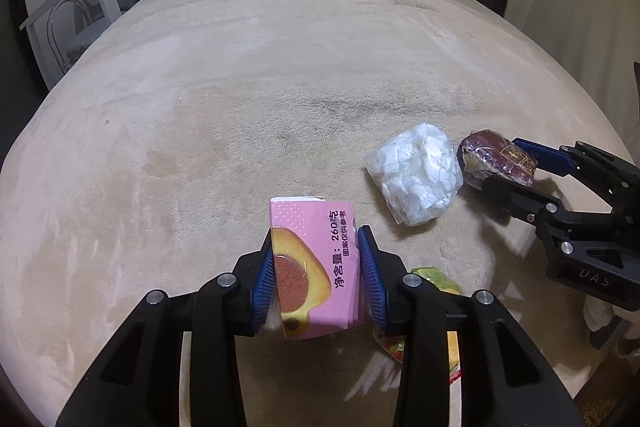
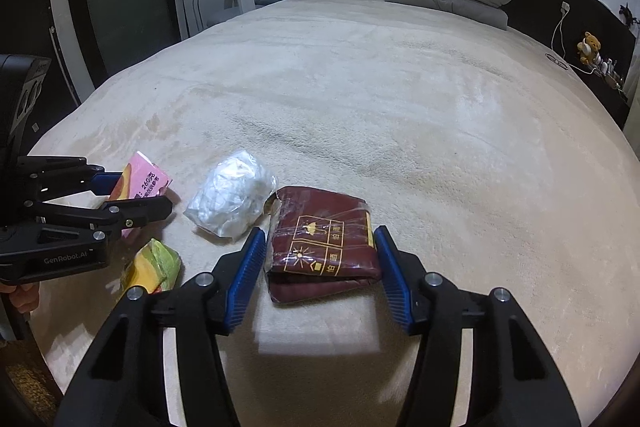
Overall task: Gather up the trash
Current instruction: 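Grasp the pink juice box with the left tool while the right grasps the maroon packet, then carry the pink juice box and maroon packet down toward the clear floor bag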
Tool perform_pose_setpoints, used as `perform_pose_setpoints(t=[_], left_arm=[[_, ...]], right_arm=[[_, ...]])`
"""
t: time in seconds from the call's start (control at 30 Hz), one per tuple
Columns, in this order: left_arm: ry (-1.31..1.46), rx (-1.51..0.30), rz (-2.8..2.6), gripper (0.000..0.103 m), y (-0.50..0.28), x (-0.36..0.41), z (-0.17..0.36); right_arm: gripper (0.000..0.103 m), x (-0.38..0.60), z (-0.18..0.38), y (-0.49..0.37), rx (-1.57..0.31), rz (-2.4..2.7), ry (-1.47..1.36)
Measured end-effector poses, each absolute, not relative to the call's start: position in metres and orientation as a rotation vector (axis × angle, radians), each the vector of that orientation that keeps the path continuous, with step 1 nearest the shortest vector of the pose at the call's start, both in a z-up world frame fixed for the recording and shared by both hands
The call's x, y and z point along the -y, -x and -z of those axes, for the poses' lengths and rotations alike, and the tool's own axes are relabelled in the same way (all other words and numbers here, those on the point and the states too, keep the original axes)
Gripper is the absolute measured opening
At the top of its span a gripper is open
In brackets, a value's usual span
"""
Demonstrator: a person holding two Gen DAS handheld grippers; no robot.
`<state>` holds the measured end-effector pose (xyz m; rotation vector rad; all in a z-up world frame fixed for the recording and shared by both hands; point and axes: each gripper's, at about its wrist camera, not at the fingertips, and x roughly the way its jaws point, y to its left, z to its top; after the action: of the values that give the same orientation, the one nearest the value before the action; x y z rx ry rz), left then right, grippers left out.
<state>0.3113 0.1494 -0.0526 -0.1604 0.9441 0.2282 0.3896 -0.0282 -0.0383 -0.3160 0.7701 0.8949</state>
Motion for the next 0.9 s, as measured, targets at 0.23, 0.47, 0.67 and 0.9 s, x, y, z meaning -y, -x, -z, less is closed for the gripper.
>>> perform_pose_setpoints(t=[0.23,0.47,0.67,0.9], left_arm=[[0.181,-0.899,-0.225,0.038,-0.300,-0.150,0.041],[0.198,-0.849,-0.207,0.038,-0.281,-0.142,0.028],[0.216,-0.813,-0.202,0.038,-0.261,-0.135,0.015],[0.226,-0.782,-0.205,0.038,-0.238,-0.128,0.009]], right_arm=[[0.056,0.046,0.028,-0.382,-0.758,-0.873,0.277],[0.056,0.062,0.015,-0.361,-0.738,-0.862,0.257],[0.056,0.080,0.002,-0.343,-0.715,-0.846,0.240],[0.056,0.110,-0.002,-0.315,-0.714,-0.820,0.208]])
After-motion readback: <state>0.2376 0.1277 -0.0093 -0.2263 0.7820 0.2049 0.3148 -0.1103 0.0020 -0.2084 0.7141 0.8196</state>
